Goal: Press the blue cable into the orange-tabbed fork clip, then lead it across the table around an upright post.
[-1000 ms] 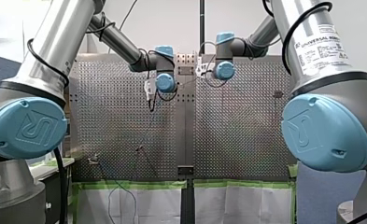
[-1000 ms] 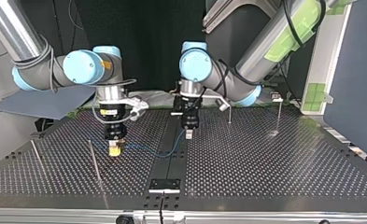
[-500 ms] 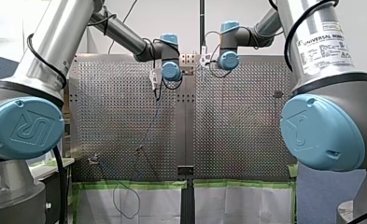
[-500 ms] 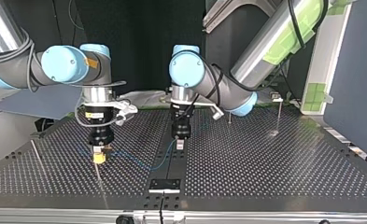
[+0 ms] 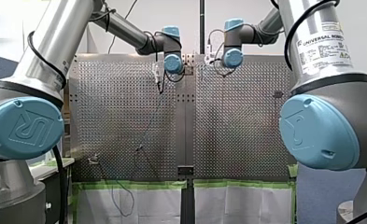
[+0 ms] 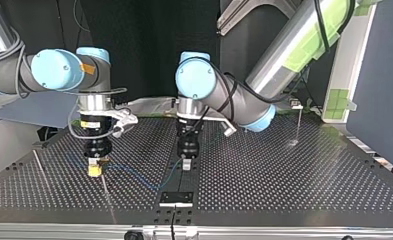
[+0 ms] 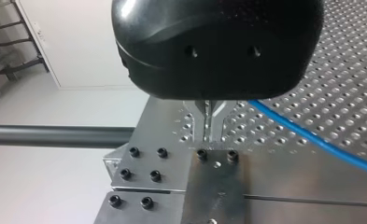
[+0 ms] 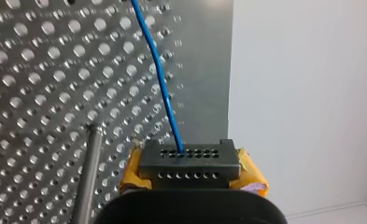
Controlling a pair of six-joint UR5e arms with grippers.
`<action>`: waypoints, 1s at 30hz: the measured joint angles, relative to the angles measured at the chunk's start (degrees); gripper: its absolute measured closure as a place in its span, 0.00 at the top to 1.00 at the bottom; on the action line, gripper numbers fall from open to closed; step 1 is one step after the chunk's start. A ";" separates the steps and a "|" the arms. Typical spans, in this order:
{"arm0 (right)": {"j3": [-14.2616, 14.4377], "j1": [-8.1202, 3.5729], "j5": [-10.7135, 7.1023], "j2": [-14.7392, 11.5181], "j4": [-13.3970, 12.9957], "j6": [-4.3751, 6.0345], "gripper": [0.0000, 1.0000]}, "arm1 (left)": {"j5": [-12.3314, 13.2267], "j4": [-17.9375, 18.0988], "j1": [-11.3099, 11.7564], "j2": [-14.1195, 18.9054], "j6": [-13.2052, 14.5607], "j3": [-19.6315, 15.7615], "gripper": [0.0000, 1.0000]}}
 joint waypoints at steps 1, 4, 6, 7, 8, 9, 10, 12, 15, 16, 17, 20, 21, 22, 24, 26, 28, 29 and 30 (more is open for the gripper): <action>0.00 -0.16 0.00 -0.06 0.09 0.00 0.00 | 0.24 -0.15 0.01 0.00 -0.14 0.35 0.00; 0.00 -0.71 0.02 -0.22 0.36 0.06 0.00 | 0.85 -0.58 -0.01 -0.06 -0.60 1.31 0.00; 0.01 -1.12 0.02 -0.38 0.52 0.13 0.00 | 1.25 -1.00 -0.03 -0.10 -0.81 1.99 0.00; 0.02 -1.29 0.02 -0.48 0.59 0.16 0.00 | 1.50 -1.33 -0.05 -0.21 -0.93 2.51 0.00; 0.01 -1.47 0.02 -0.58 0.65 0.18 0.00 | 1.66 -1.61 -0.08 -0.35 -1.01 2.93 0.00; 0.01 -1.70 0.03 -0.72 0.73 0.23 0.00 | 1.79 -1.94 -0.13 -0.58 -1.07 3.39 0.00; 0.00 -1.88 0.03 -0.82 0.78 0.26 0.00 | 1.91 -2.47 -0.23 -1.00 -1.11 4.04 0.00; 0.00 -2.34 0.02 -1.08 0.96 0.32 0.00 | 1.99 -3.42 -0.47 -1.70 -1.13 5.04 0.00; 0.00 -2.98 0.01 -1.47 1.36 0.35 0.00 | 2.11 -4.64 -0.86 -2.34 -1.18 6.65 0.00; 0.00 -3.17 0.01 -1.57 1.47 0.36 0.00 | 2.21 -4.93 -0.99 -2.48 -1.21 7.25 0.00; 0.00 -3.35 0.01 -1.66 1.56 0.36 0.00 | 2.28 -5.08 -1.07 -2.56 -1.23 7.61 0.00; 0.01 -3.98 0.00 -1.87 1.84 0.37 0.00 | 2.50 -5.30 -1.23 -2.70 -1.29 8.30 0.00; 0.00 -4.26 0.00 -1.92 1.97 0.37 0.00 | 2.59 -5.33 -1.25 -2.75 -1.31 8.39 0.00; 0.01 -4.47 0.00 -1.95 2.05 0.37 0.00 | 2.72 -5.38 -1.28 -2.88 -1.33 8.52 0.00; 0.01 -4.91 0.00 -2.00 2.26 0.37 0.00 | 2.89 -5.56 -1.31 -3.26 -1.35 8.80 0.00; 0.01 -5.22 0.00 -2.02 2.43 0.36 0.00 | 3.01 -5.81 -1.39 -3.88 -1.36 9.22 0.00; 0.01 -5.65 0.00 -2.07 2.66 0.37 0.00 | 3.11 -5.98 -1.47 -4.45 -1.42 9.75 0.00; 0.01 -5.86 0.00 -2.09 2.75 0.37 0.00 | 3.19 -6.06 -1.48 -4.65 -1.47 10.05 0.00; 0.01 -6.16 0.00 -2.11 2.86 0.37 0.00 | 3.27 -6.13 -1.46 -4.83 -1.55 10.34 0.00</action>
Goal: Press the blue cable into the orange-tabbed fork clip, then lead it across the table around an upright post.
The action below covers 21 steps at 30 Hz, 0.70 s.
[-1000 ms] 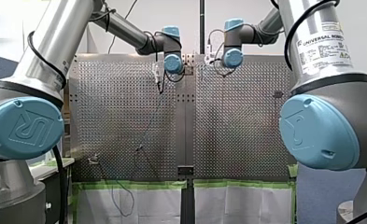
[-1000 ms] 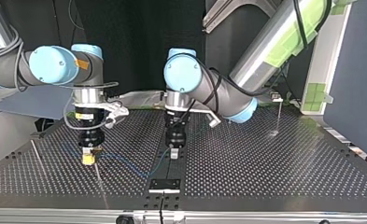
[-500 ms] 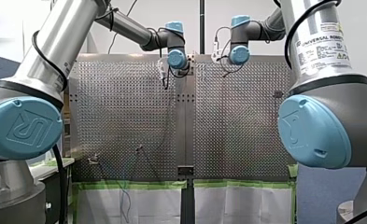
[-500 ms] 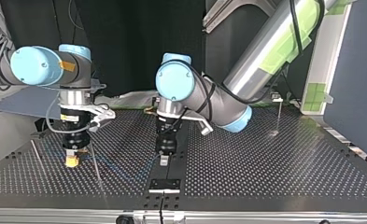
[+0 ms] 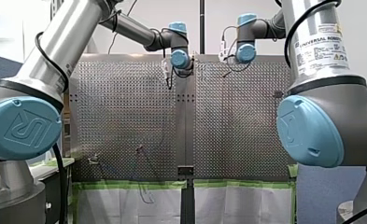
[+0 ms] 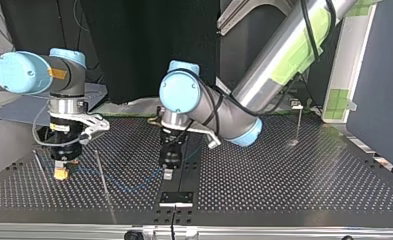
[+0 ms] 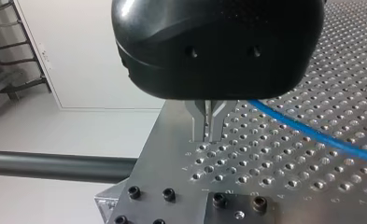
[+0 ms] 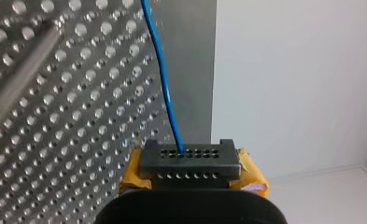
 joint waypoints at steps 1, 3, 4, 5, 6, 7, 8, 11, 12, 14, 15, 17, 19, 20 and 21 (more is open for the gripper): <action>0.00 -0.21 0.00 0.00 0.06 0.00 0.00 | 0.16 -0.08 0.08 -0.17 -0.16 0.40 0.00; 0.00 -0.68 0.00 -0.01 0.15 0.00 0.00 | 0.43 -0.20 0.23 -0.30 -0.40 1.04 0.00; 0.00 -0.87 0.00 -0.01 0.17 0.00 0.00 | 0.59 -0.32 0.30 -0.36 -0.51 1.47 0.00; 0.00 -1.06 0.00 -0.01 0.18 0.00 0.00 | 0.69 -0.42 0.34 -0.39 -0.58 1.80 0.00; 0.00 -1.31 0.00 -0.02 0.19 0.00 0.00 | 0.82 -0.50 0.38 -0.41 -0.64 2.10 0.00; 0.00 -1.50 0.00 -0.02 0.20 0.00 0.00 | 1.02 -0.59 0.45 -0.43 -0.73 2.45 0.00; 0.00 -1.68 0.00 -0.02 0.20 0.00 0.00 | 1.17 -0.63 0.51 -0.44 -0.81 2.67 0.00; 0.03 -2.20 -0.01 -0.02 0.29 -0.02 0.00 | 1.72 -0.70 0.75 -0.44 -1.13 3.09 0.00; 0.04 -2.38 -0.01 -0.02 0.33 -0.04 0.00 | 1.90 -0.72 0.82 -0.45 -1.24 3.15 0.00; 0.05 -2.68 -0.01 -0.01 0.40 -0.06 0.00 | 2.37 -0.75 0.98 -0.45 -1.57 3.23 0.00; 0.04 -2.88 -0.01 0.00 0.43 -0.07 0.00 | 2.56 -0.77 1.06 -0.45 -1.73 3.23 0.00; 0.05 -3.19 -0.01 0.03 0.50 -0.06 0.00 | 3.03 -0.79 1.26 -0.48 -2.08 3.24 0.00; 0.06 -3.53 -0.08 0.04 0.60 -0.03 0.00 | 3.63 -0.80 1.45 -0.49 -2.50 3.24 0.00; 0.06 -3.68 -0.10 0.05 0.66 -0.02 0.00 | 3.91 -0.81 1.52 -0.51 -2.72 3.24 0.00; 0.06 -3.85 -0.11 0.05 0.74 -0.01 0.00 | 4.18 -0.81 1.60 -0.53 -2.96 3.24 0.00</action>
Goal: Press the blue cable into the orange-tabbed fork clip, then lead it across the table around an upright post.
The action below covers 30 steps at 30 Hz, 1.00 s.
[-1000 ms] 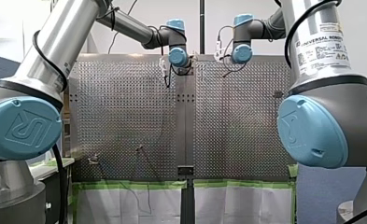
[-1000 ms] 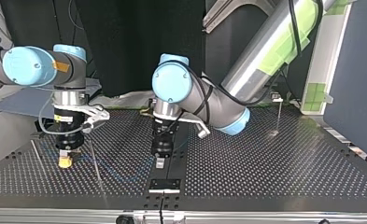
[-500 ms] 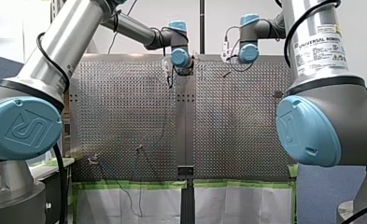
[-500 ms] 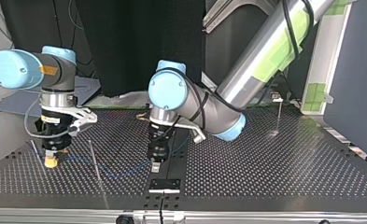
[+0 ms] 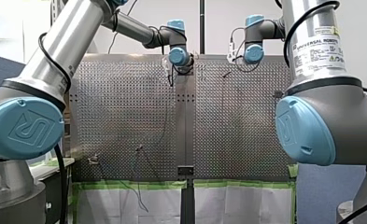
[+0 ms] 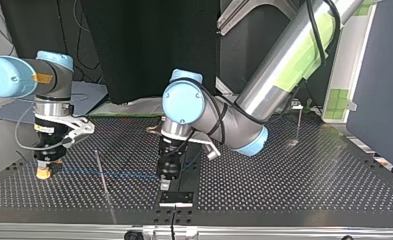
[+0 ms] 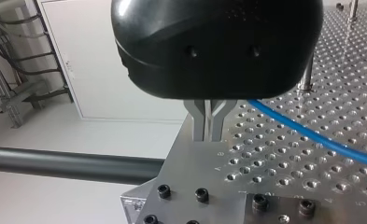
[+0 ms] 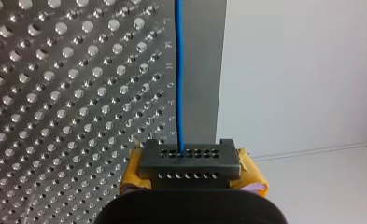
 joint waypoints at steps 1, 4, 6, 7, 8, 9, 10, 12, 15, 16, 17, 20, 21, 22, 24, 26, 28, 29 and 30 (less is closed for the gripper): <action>0.00 -0.06 0.02 0.00 0.07 0.00 0.00 | 0.35 -0.01 0.10 -0.01 -0.33 0.01 0.00; 0.01 -0.20 0.04 0.00 0.27 0.01 0.00 | 1.17 -0.01 0.50 -0.01 -0.99 0.02 0.00; 0.03 -0.33 0.04 0.00 0.38 0.01 0.00 | 1.59 -0.01 0.80 -0.06 -1.28 0.03 0.00; 0.03 -0.31 0.06 0.01 0.38 0.01 0.00 | 1.79 -0.06 0.94 -0.25 -1.43 0.14 0.00; 0.00 0.12 0.12 0.03 0.24 0.01 0.00 | 1.87 -0.19 1.01 -0.49 -1.49 0.31 0.00; -0.05 0.54 0.02 0.02 0.06 0.00 0.00 | 1.95 -0.38 1.03 -0.80 -1.49 0.56 0.00; -0.05 0.55 0.03 0.03 0.07 0.01 0.00 | 2.02 -0.72 0.92 -1.27 -1.41 0.95 0.00; -0.04 0.56 -0.01 0.03 0.07 0.01 0.00 | 1.99 -1.36 0.72 -2.01 -1.10 1.62 0.00; -0.05 0.56 0.00 0.02 0.06 0.00 0.00 | 1.98 -2.66 0.38 -3.40 -0.87 3.03 0.00; -0.05 0.57 0.00 0.03 0.06 0.01 0.00 | 1.94 -3.08 0.30 -3.84 -0.87 3.63 0.00; -0.05 0.55 0.01 0.02 0.06 0.01 0.00 | 1.88 -3.39 0.25 -4.07 -0.87 4.07 0.00; -0.05 0.55 0.01 0.03 0.06 0.01 0.00 | 1.70 -4.11 0.19 -4.46 -0.93 5.07 0.00; -0.05 0.56 0.01 0.02 0.06 0.00 0.00 | 1.67 -4.23 0.18 -4.51 -0.95 5.23 0.00; -0.05 0.56 0.01 0.02 0.06 0.00 0.00 | 1.66 -4.33 0.18 -4.55 -0.96 5.38 0.00; -0.05 0.56 0.01 0.02 0.06 0.01 0.00 | 1.64 -4.42 0.17 -4.57 -0.98 5.51 0.00; -0.05 0.56 0.01 0.02 0.06 0.00 0.00 | 1.63 -4.48 0.16 -4.58 -0.99 5.53 0.00; -0.05 0.56 0.01 0.02 0.06 0.00 0.00 | 1.62 -4.53 0.11 -4.58 -0.98 5.54 0.00; -0.06 0.56 0.01 0.02 0.06 0.00 0.00 | 1.62 -4.54 0.09 -4.58 -0.96 5.55 0.00; -0.05 0.56 0.01 0.02 0.06 0.00 0.00 | 1.62 -4.55 0.05 -4.58 -0.95 5.55 0.00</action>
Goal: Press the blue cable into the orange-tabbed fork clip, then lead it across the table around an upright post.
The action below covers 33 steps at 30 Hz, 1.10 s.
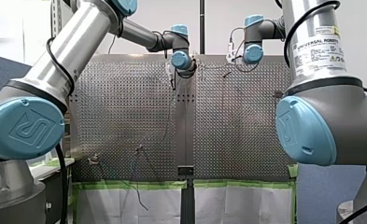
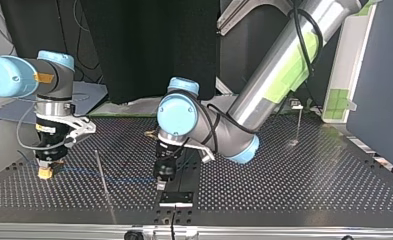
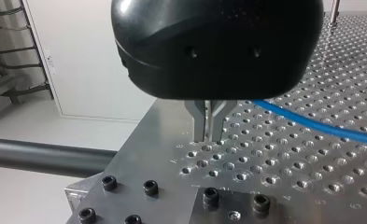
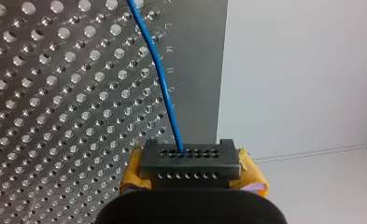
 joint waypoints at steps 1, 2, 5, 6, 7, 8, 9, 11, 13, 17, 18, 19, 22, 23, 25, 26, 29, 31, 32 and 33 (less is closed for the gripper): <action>0.00 0.00 0.00 0.00 0.00 0.00 0.00 | 0.00 -0.01 -0.07 0.00 0.01 0.00 0.00; 0.00 0.00 0.00 -0.01 0.00 0.00 0.00 | 0.01 -0.01 -0.12 -0.01 0.02 0.00 0.00; 0.00 0.00 0.00 0.00 0.00 0.00 0.00 | 0.10 -0.01 -0.31 -0.01 0.02 0.00 0.00; 0.00 0.00 0.00 0.00 0.00 0.00 0.00 | 0.13 0.00 -0.38 -0.01 0.01 0.00 0.00; 0.00 0.00 0.00 0.00 0.00 0.00 0.00 | 0.20 0.03 -0.51 -0.02 0.00 -0.02 0.00; 0.00 0.00 0.00 0.00 0.00 0.00 0.00 | 0.25 0.06 -0.61 -0.05 -0.01 -0.07 0.00; 0.00 0.00 0.00 0.00 0.00 0.00 0.00 | 0.29 0.08 -0.72 -0.10 -0.02 -0.13 0.00; 0.00 0.00 0.00 0.00 0.00 0.00 0.00 | 0.36 0.06 -0.94 -0.42 -0.03 -0.25 0.00; 0.00 0.00 0.00 0.00 0.00 0.00 0.00 | 0.36 0.04 -1.12 -1.00 -0.02 -0.32 0.00; 0.00 0.00 0.00 0.00 0.00 0.00 0.00 | 0.31 0.13 -1.44 -2.01 0.03 -0.32 0.00; 0.00 0.00 0.00 0.00 0.00 0.00 0.00 | 0.29 0.17 -1.48 -2.12 0.04 -0.33 0.00; 0.00 0.00 0.00 0.00 0.00 0.00 0.00 | 0.27 0.22 -1.51 -2.22 0.03 -0.33 0.00; 0.00 0.00 0.00 0.00 0.00 0.00 0.00 | 0.18 0.27 -1.55 -2.32 0.00 -0.33 0.00; 0.00 0.00 0.00 0.00 0.00 0.00 0.00 | 0.15 0.27 -1.55 -2.34 -0.01 -0.34 0.00; 0.00 0.00 0.00 0.00 0.00 0.00 0.00 | 0.12 0.24 -1.55 -2.36 -0.02 -0.35 0.00; 0.00 0.00 0.00 0.00 0.00 0.00 0.00 | 0.11 0.22 -1.56 -2.36 -0.02 -0.33 0.00; 0.00 0.00 0.00 0.00 0.00 0.00 0.00 | 0.09 0.15 -1.56 -2.36 -0.03 -0.34 0.00; 0.00 0.00 0.00 0.00 0.00 0.00 0.00 | 0.10 0.10 -1.57 -2.37 -0.01 -0.35 0.00; 0.00 0.00 0.00 0.00 0.00 0.00 0.00 | 0.12 0.09 -1.59 -2.36 -0.01 -0.35 0.00; 0.00 0.00 0.00 0.00 0.00 0.00 0.00 | 0.14 0.08 -1.61 -2.36 -0.01 -0.35 0.00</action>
